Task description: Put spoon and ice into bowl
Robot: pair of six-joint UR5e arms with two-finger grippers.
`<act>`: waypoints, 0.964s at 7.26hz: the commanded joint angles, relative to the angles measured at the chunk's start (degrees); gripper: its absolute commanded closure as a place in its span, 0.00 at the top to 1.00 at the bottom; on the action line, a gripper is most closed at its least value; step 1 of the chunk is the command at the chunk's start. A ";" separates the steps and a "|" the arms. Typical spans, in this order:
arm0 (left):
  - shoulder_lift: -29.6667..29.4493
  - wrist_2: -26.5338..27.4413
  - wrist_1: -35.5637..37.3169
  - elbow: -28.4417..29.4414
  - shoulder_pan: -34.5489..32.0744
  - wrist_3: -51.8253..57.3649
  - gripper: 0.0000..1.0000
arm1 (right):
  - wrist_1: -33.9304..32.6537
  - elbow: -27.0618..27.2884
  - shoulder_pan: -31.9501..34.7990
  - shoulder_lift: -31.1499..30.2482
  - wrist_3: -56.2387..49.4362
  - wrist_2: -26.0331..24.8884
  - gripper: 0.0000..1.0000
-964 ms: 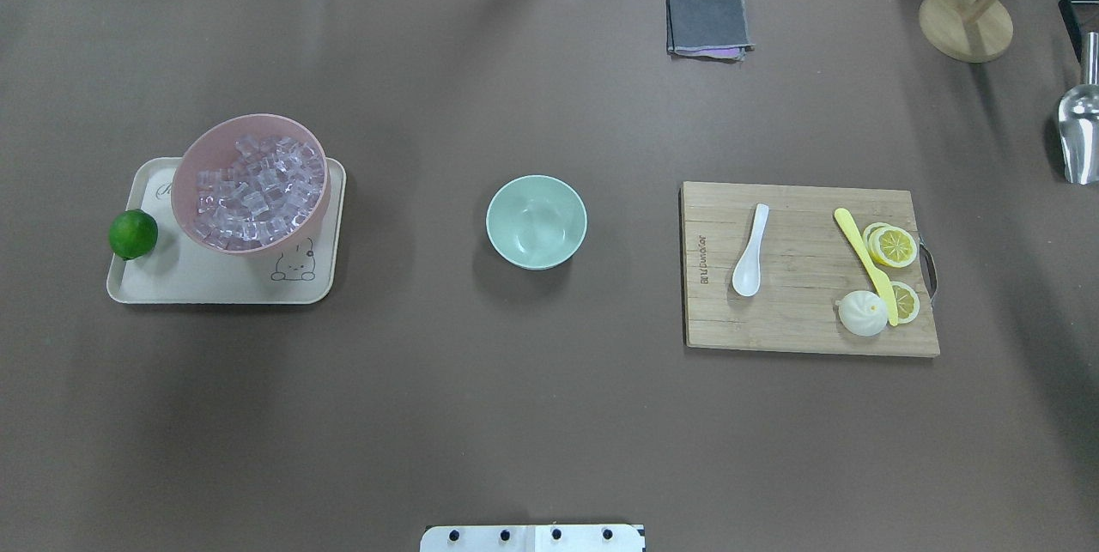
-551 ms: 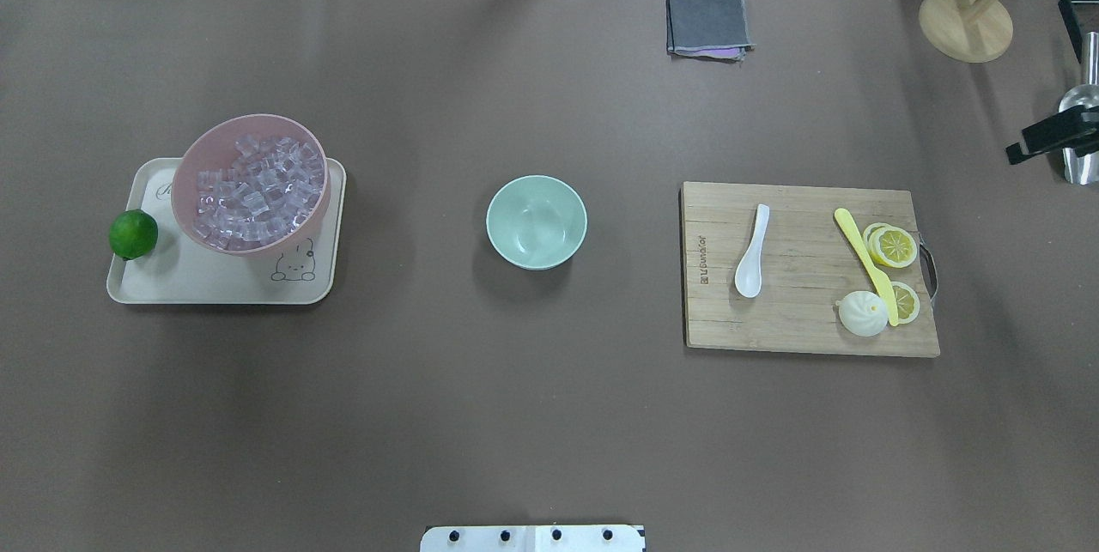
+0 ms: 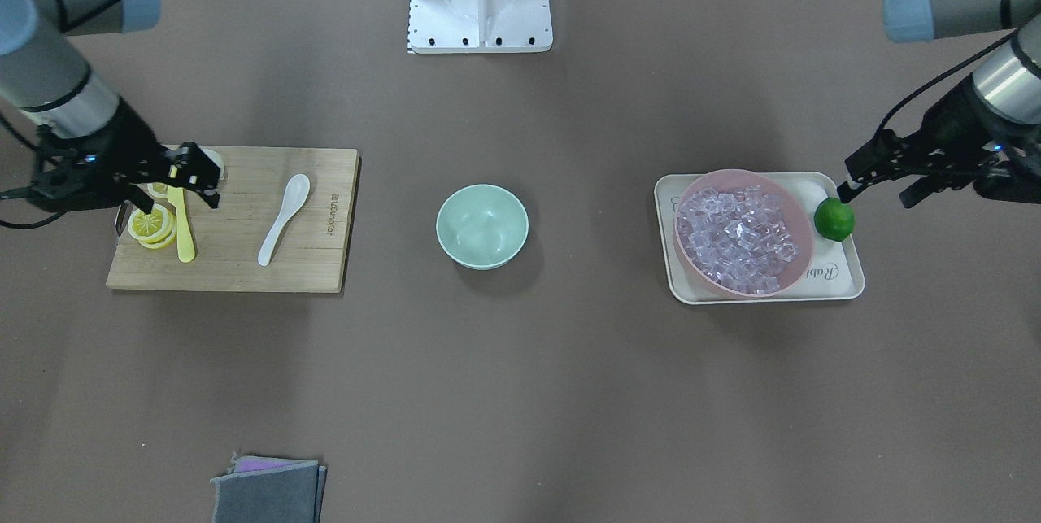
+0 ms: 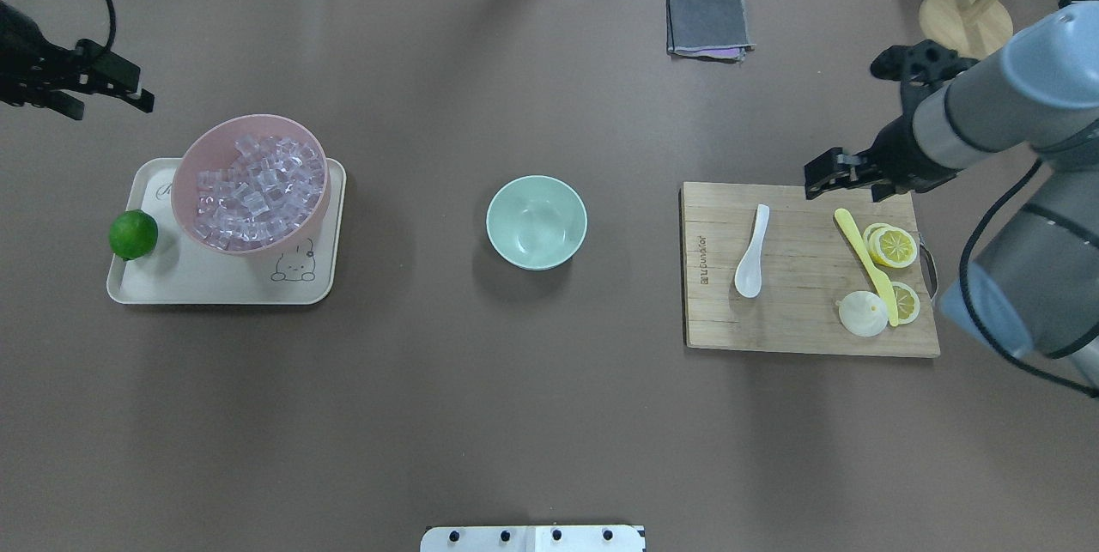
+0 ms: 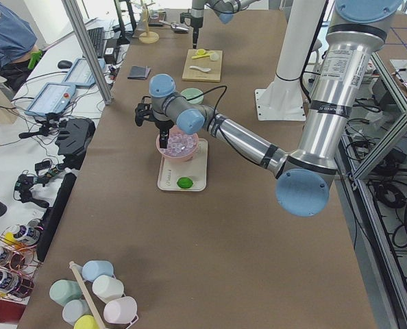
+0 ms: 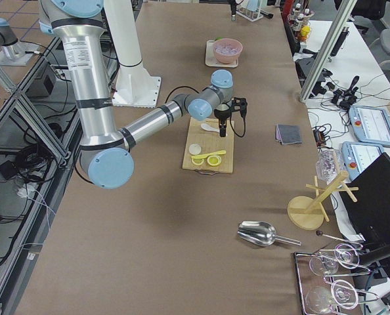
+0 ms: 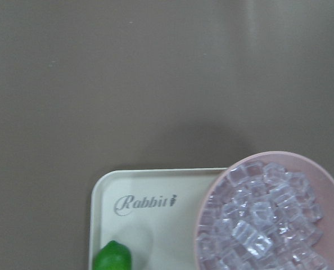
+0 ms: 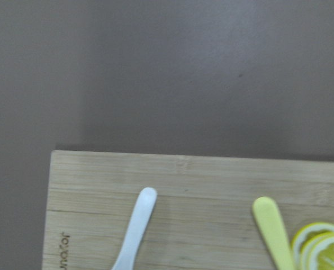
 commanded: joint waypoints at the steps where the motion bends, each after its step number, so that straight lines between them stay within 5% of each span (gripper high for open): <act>1: -2.75 3.41 -0.03 1.73 4.57 -1.65 0.97 | -0.15 -1.48 -8.41 1.83 8.26 -6.65 0.82; 4: -3.29 5.88 -0.03 1.66 6.08 -2.09 0.97 | -0.07 -9.29 -9.14 7.71 11.43 -7.03 0.69; 7: -3.29 5.88 -0.03 1.66 6.08 -2.18 0.97 | -0.15 -9.75 -8.44 7.29 11.52 -7.56 0.57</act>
